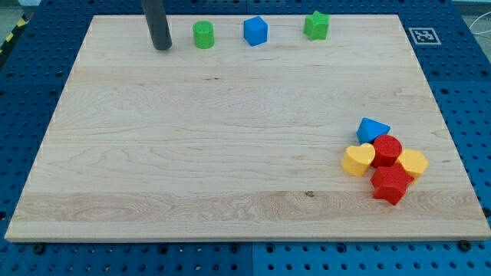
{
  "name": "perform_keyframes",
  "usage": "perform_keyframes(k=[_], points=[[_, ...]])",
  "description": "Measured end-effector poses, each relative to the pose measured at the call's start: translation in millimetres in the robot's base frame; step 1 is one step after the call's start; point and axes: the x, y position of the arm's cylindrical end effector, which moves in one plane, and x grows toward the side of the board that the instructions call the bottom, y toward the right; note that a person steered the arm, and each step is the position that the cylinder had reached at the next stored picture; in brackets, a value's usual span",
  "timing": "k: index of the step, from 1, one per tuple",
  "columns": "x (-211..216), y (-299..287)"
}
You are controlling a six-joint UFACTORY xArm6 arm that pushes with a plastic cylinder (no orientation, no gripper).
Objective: Push the green circle towards center right
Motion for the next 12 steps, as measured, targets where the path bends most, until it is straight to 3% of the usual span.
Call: perform_keyframes(k=[1, 2, 3, 8, 11, 12], points=[[-30, 13], [-33, 54], [-22, 83], [45, 102], [94, 202], [117, 204]])
